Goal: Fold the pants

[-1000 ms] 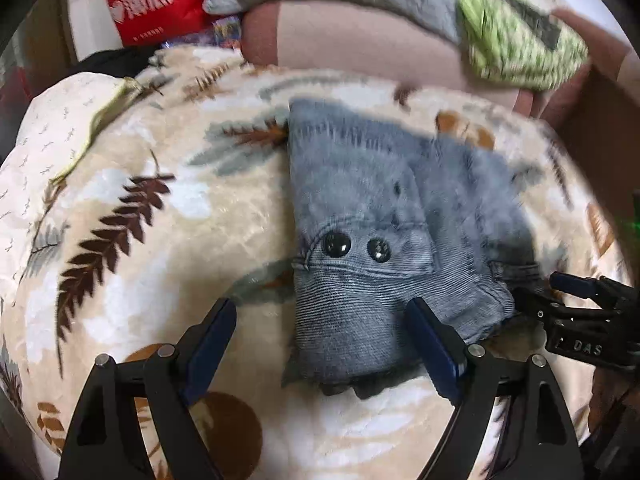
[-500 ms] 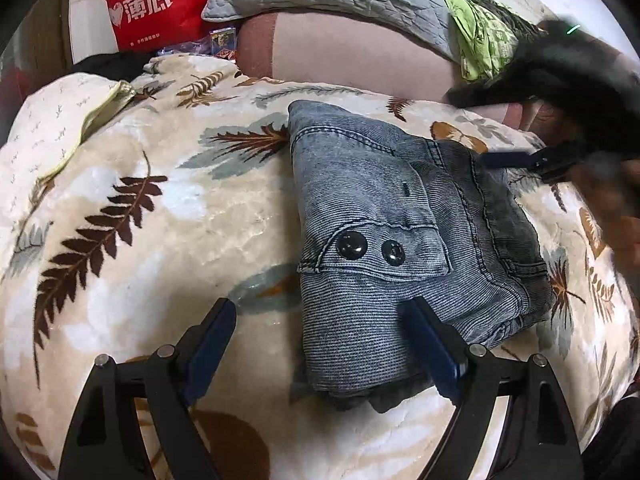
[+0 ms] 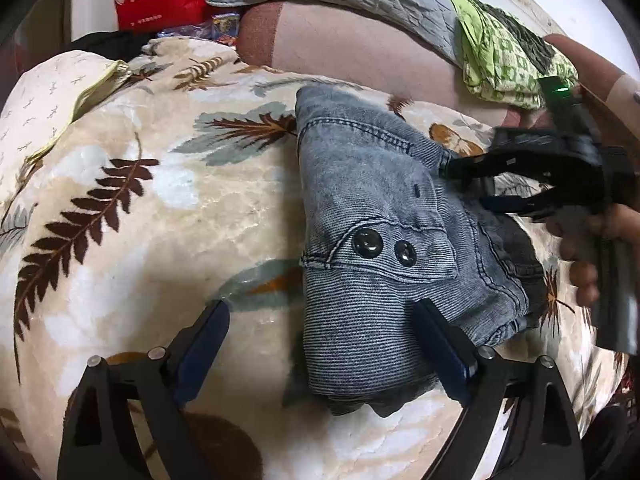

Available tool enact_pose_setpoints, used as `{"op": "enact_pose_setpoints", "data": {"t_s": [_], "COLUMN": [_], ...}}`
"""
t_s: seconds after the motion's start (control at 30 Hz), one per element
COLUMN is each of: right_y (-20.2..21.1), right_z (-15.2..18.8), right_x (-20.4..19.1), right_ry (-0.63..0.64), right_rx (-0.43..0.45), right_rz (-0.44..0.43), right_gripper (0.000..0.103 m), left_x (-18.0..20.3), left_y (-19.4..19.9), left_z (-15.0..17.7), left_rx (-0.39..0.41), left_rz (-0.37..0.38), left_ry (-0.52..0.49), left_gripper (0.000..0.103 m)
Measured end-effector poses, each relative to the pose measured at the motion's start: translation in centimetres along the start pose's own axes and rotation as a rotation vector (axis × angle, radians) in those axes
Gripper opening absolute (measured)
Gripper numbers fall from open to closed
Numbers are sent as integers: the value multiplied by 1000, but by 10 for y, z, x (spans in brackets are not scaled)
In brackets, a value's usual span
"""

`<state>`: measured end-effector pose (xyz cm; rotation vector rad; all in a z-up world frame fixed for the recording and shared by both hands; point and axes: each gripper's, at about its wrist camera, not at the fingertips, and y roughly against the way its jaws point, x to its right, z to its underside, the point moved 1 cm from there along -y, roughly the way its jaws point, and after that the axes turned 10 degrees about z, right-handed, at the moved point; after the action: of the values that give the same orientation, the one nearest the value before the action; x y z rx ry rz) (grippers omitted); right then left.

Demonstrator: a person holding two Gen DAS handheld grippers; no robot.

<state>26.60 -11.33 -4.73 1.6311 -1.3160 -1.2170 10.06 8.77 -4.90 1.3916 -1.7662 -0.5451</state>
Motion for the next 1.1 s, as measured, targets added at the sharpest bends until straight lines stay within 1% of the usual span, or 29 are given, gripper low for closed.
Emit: {"op": "enact_pose_setpoints", "data": {"t_s": [0.03,0.1,0.13,0.17,0.2,0.23,0.27,0.3,0.33,0.37,0.4,0.43,0.5,0.53,0.57,0.67,0.73,0.8,0.87,0.9,0.97,1.1], "right_y": [11,35,52,61,70,71,63,51,35,28,35,50,72,90,101,122,130,135,138,140,148,152], "right_z": [4,14,26,36,55,66,81,93,103,110,113,114,117,123,129,151,174,182,199,197,206,210], "right_x": [-2,-4,-6,-5,-4,-3,-2,1,4,10,15,16,13,10,10,13,19,18,23,26,32,40], "right_ry": [3,18,40,49,50,62,101,142,177,181,149,118,136,167,183,180,171,172,172,170,162,168], "right_rx": [17,71,107,117,120,115,96,70,30,15,55,73,141,201,237,294,340,376,427,441,476,519], "right_rz": [-10,7,-3,-29,-51,-39,24,111,179,170,151,144,149,173,185,194,200,218,234,234,242,256], "right_gripper": [81,81,81,81,81,81,81,81,83,83,83,83,83,83,83,85,86,86,86,86,86,87], "left_x": [-1,-1,0,1,2,3,3,4,6,8,10,14,19,23,26,37,43,48,53,55,59,67], "left_y": [0,1,2,3,3,3,3,4,4,5,9,15,24,29,34,47,53,57,59,59,60,59], "left_z": [0,1,1,2,2,2,2,1,1,1,2,2,3,4,6,13,19,25,29,31,33,35], "left_rx": [0,3,8,12,16,19,21,21,10,7,15,22,25,23,26,34,34,25,22,19,17,11], "left_rz": [3,3,-1,-7,-13,-19,-23,-26,-25,-37,-50,-65,-79,-79,-78,-88,-91,-101,-117,-124,-144,-172], "left_ry": [8,18,16,8,0,-5,-4,-2,-4,-9,-18,-30,-41,-41,-46,-62,-72,-74,-72,-74,-74,-75], "left_gripper": [93,93,93,93,93,93,93,93,93,93,93,93,93,93,93,93,93,93,93,93,93,93]}}
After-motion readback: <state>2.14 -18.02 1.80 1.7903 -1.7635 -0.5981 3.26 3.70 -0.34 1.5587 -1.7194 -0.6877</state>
